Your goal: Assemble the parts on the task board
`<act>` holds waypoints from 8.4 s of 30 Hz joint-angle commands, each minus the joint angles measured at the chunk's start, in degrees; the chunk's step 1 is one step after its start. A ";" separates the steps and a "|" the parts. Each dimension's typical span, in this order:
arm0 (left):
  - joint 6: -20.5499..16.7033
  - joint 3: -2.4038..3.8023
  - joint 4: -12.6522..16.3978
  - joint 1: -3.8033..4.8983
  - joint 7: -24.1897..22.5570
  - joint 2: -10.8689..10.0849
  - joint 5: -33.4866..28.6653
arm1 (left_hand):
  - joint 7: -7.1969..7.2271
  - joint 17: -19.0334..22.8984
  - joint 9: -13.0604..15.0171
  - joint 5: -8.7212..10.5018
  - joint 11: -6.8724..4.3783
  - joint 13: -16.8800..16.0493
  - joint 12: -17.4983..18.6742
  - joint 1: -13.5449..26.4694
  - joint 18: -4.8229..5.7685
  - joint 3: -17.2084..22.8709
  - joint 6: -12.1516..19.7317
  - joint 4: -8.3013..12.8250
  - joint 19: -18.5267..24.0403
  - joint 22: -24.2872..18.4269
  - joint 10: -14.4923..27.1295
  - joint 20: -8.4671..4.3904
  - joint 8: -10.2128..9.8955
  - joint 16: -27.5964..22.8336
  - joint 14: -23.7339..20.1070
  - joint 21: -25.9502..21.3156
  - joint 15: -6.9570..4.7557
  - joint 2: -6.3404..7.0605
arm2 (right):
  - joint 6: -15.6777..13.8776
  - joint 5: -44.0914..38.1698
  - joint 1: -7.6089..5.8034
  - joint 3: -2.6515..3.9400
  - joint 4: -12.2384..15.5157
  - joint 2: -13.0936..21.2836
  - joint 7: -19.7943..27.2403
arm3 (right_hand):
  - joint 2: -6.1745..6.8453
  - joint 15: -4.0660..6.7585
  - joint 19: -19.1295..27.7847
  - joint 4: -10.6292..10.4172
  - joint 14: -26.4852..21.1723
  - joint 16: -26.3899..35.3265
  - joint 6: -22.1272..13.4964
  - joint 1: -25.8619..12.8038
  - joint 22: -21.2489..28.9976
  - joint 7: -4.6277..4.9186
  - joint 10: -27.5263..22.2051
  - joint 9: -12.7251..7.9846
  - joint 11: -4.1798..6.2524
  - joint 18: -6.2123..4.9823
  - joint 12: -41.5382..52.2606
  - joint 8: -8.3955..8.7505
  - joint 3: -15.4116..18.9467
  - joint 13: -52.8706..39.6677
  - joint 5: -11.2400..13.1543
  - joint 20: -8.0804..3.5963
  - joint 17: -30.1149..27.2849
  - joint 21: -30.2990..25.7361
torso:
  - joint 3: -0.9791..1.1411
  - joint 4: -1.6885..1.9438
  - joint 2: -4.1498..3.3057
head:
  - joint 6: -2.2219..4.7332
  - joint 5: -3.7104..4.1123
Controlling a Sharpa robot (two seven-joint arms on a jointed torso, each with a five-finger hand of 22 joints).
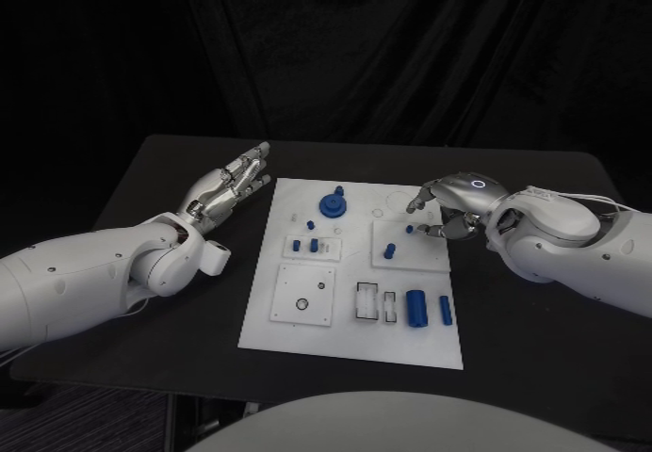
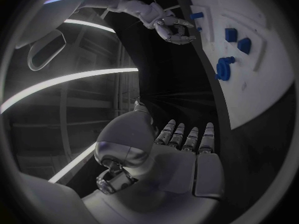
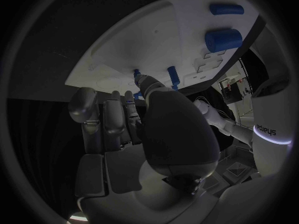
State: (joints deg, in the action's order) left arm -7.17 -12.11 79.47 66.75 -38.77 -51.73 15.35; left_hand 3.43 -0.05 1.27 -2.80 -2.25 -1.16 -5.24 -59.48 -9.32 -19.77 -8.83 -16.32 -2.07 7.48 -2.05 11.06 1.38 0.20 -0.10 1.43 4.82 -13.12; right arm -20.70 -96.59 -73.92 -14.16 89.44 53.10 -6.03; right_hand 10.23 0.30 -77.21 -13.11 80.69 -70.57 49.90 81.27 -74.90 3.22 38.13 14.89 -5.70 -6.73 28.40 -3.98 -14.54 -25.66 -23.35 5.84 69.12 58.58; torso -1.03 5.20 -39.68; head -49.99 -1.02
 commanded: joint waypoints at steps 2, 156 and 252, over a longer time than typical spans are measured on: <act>6.84 0.06 1.41 -0.06 -5.22 -0.14 -9.47 | -0.02 0.05 0.04 -1.42 0.42 0.01 0.08 -4.16 -0.85 0.66 -0.38 -0.12 0.27 -0.20 -0.42 0.62 -0.10 -0.20 0.10 -0.15 0.40 2.04 | -0.28 0.58 0.28 0.02 -0.19 0.01 1.23 | -0.59 -0.02 -0.62 -0.11 0.66 -0.60 0.04 0.00 -7.45 0.75 0.95 -0.12 0.01 0.94 0.01 -0.06 0.04 0.42 0.10 0.01 0.14 0.67 | -0.06 0.01 -0.06 | -0.01 0.64; 10.22 0.05 -0.88 -1.98 -1.23 2.30 -10.85 | -2.33 -0.16 0.60 -26.41 7.46 -0.27 -1.73 -19.70 -0.96 6.56 -4.67 0.56 -1.19 -0.14 -1.11 5.25 0.56 0.02 0.67 0.72 5.05 -0.53 | 5.73 -16.44 6.08 0.05 7.36 -16.51 -0.64 | -3.27 1.66 -1.08 7.05 0.67 -0.02 8.92 5.85 -7.76 3.84 19.79 4.95 2.13 1.16 -5.56 -4.03 -5.53 12.36 2.22 -1.66 -3.55 2.66 | -0.03 0.00 0.04 | -0.01 -3.30; 8.29 0.04 -1.18 -3.33 -1.48 1.38 -10.85 | -3.23 -0.24 0.70 -28.21 8.32 -0.38 -2.40 -21.33 -0.66 7.44 -5.33 2.47 -0.49 -1.50 -1.37 4.70 0.70 0.11 0.92 0.26 5.13 -0.91 | 7.48 -4.42 0.61 0.01 11.51 0.47 -6.64 | -1.73 -1.41 -2.71 -3.45 0.93 -1.82 -0.93 -0.47 -7.86 1.22 7.85 -4.49 -0.70 1.25 -6.32 -0.46 6.74 17.71 16.36 1.14 -4.78 1.30 | 0.05 0.03 0.05 | -0.01 -1.90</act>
State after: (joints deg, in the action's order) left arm 1.79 -12.12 78.18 63.53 -38.81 -50.38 4.79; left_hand 0.29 -0.30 1.92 -30.77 5.85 -1.48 -7.31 -80.47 -9.30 -12.29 -14.04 -14.29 -2.68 6.03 -3.37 15.98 1.88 0.21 0.84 1.89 9.83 -14.17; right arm -14.81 -101.32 -73.59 -14.16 101.00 53.65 -11.06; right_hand 8.49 -0.92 -79.56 -16.67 81.50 -72.53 49.42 81.30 -74.92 4.36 45.64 10.48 -6.47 -5.82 22.16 -4.63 -7.82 -8.02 -7.22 6.77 64.37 60.07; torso -1.03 5.27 -39.66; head -49.99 -2.85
